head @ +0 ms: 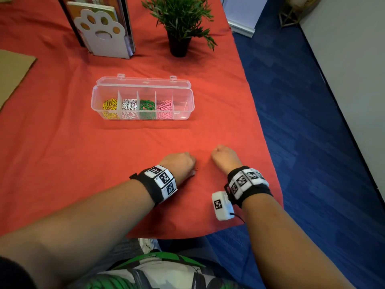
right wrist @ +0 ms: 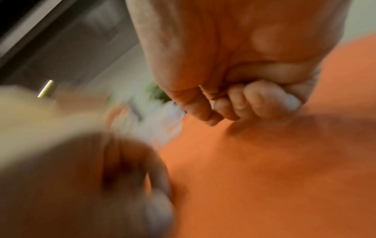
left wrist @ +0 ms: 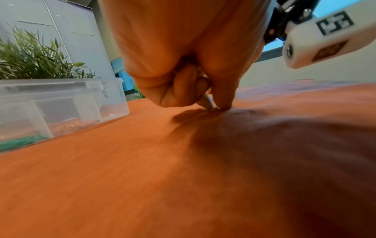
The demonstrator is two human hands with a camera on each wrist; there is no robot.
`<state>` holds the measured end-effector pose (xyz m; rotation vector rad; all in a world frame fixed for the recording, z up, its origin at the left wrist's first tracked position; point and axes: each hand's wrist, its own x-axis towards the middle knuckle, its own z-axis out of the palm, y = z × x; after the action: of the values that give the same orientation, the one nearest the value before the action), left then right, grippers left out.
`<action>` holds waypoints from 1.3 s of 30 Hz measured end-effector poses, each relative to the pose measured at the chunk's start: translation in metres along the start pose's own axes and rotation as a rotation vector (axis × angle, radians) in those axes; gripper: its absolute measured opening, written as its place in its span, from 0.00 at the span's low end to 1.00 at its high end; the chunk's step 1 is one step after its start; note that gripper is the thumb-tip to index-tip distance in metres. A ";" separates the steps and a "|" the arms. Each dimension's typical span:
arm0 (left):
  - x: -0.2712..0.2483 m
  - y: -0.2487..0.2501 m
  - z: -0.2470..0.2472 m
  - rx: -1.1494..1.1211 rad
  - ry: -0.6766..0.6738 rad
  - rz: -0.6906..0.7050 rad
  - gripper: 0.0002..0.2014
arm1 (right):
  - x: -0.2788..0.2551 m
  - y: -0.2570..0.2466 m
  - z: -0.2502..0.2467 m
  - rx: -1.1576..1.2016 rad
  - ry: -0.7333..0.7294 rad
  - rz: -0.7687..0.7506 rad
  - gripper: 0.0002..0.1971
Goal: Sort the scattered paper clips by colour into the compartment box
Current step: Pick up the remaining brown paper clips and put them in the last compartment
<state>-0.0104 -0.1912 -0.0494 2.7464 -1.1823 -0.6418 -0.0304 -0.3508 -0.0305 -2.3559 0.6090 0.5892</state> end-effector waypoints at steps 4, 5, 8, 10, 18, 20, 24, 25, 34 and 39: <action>-0.005 0.001 0.000 0.055 0.010 -0.024 0.15 | -0.003 -0.004 -0.009 0.879 -0.075 0.217 0.13; -0.006 0.001 -0.001 0.051 0.015 -0.030 0.15 | -0.005 -0.006 -0.011 0.990 -0.096 0.219 0.13; -0.011 -0.006 -0.005 -0.123 0.033 -0.097 0.13 | -0.006 -0.011 -0.019 1.243 -0.185 0.188 0.11; -0.013 -0.014 -0.016 -0.419 0.034 -0.239 0.11 | -0.004 -0.015 -0.023 1.367 -0.230 0.180 0.08; 0.025 -0.051 -0.102 -1.550 0.246 -0.658 0.12 | 0.000 -0.032 -0.016 1.436 -0.291 0.220 0.09; 0.042 -0.058 -0.121 -1.460 0.321 -0.637 0.12 | 0.001 -0.035 -0.016 1.368 -0.291 0.213 0.10; 0.067 -0.073 -0.130 -1.273 0.368 -0.675 0.10 | 0.005 -0.038 -0.022 1.204 -0.244 0.150 0.08; 0.070 -0.074 -0.130 -1.264 0.359 -0.659 0.08 | 0.007 -0.039 -0.024 1.158 -0.224 0.127 0.08; 0.066 -0.069 -0.142 -1.051 0.324 -0.672 0.15 | 0.035 -0.066 -0.032 0.486 0.110 -0.117 0.08; 0.064 -0.077 -0.136 -1.368 0.443 -0.614 0.23 | 0.056 -0.114 -0.044 0.464 0.106 -0.180 0.05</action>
<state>0.1366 -0.1949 0.0338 1.7600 0.2586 -0.5085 0.0886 -0.3153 0.0220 -1.9814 0.5089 0.2128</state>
